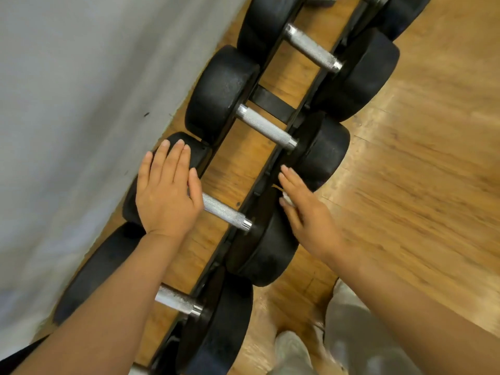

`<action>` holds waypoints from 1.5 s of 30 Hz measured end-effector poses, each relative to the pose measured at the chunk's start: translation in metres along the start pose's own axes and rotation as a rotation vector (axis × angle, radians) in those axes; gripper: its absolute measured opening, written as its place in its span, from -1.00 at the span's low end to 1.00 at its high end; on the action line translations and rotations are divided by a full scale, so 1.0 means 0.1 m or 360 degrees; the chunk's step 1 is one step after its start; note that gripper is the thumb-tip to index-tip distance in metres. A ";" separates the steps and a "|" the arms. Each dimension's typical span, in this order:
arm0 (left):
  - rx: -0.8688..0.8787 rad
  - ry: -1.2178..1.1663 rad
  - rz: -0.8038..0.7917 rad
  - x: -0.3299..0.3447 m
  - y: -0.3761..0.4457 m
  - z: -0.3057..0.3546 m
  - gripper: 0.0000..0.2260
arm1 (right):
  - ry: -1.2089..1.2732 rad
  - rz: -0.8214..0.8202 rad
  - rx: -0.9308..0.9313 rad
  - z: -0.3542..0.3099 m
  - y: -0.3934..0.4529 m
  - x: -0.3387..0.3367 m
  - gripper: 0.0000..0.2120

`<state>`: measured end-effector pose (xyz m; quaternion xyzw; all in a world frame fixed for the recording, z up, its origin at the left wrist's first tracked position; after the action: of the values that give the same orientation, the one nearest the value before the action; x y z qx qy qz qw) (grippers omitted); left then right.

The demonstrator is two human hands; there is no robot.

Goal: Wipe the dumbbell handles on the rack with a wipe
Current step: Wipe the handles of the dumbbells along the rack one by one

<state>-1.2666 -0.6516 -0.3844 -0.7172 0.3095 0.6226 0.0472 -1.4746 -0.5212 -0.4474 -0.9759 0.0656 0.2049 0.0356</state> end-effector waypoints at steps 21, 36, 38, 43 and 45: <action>-0.0026 0.0002 0.0107 0.06 0.01 -0.02 -0.54 | -0.0536 -0.0188 -0.0264 -0.04 -0.31 0.35 -0.48; -0.0049 -0.0035 0.0129 0.04 0.01 -0.01 -0.56 | -0.0496 -0.0345 -0.0289 -0.08 -0.10 0.32 -0.32; -0.0045 -0.0060 0.0146 0.04 0.01 -0.01 -0.56 | -0.0416 -0.0349 -0.0319 0.01 -0.24 0.26 -0.36; -0.0038 -0.0059 0.0149 0.04 0.02 -0.02 -0.54 | -0.0392 -0.0289 -0.0282 0.23 -0.62 0.24 -0.39; -0.0037 -0.0053 0.0152 0.03 0.02 -0.02 -0.56 | -0.0465 -0.0260 -0.0254 0.12 -0.46 0.29 -0.39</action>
<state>-1.2657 -0.6553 -0.3861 -0.6917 0.3353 0.6395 0.0144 -1.4464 -0.4777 -0.4677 -0.9375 -0.0363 0.3456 -0.0161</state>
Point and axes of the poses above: each hand's wrist, its own y-axis towards the middle knuckle, its own x-axis out of the palm, z = x × y, the point moved 3 cm from there along y, towards the middle knuckle, and after that the axes turned 5 degrees about y, right-handed, at the moved point
